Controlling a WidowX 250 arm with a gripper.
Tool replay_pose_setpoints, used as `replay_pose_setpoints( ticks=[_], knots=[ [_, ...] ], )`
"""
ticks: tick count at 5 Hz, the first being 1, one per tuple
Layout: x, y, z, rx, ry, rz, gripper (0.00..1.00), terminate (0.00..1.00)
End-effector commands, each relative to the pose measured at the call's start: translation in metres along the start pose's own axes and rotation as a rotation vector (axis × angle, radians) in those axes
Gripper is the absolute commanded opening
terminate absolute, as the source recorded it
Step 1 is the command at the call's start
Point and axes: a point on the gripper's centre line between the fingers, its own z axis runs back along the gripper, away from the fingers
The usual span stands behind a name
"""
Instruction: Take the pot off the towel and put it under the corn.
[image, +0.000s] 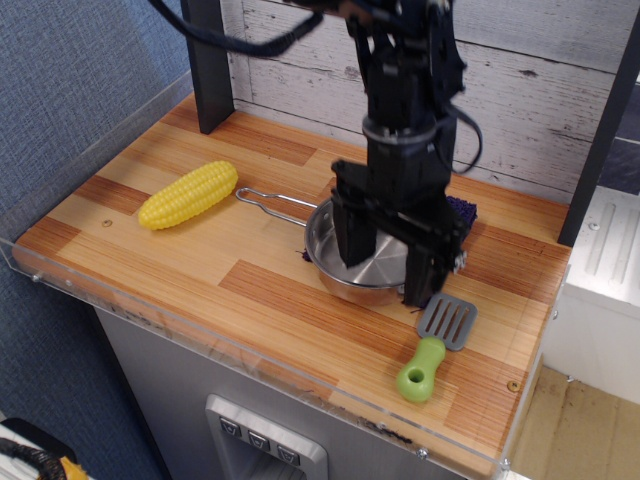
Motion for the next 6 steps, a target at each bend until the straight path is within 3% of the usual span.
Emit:
replay_pose_setpoints(
  ticks=[1, 2, 4, 6],
  knots=[
    [-0.007, 0.001, -0.015, 0.027, 0.01, -0.019, 1.0, 0.0],
    [-0.012, 0.007, -0.023, 0.04, 0.027, -0.017, 0.0, 0.0],
    [-0.013, 0.015, -0.003, 0.036, -0.007, -0.018, 0.0, 0.0],
    [-0.012, 0.024, 0.056, 0.02, -0.088, -0.064, 0.0, 0.0]
  ],
)
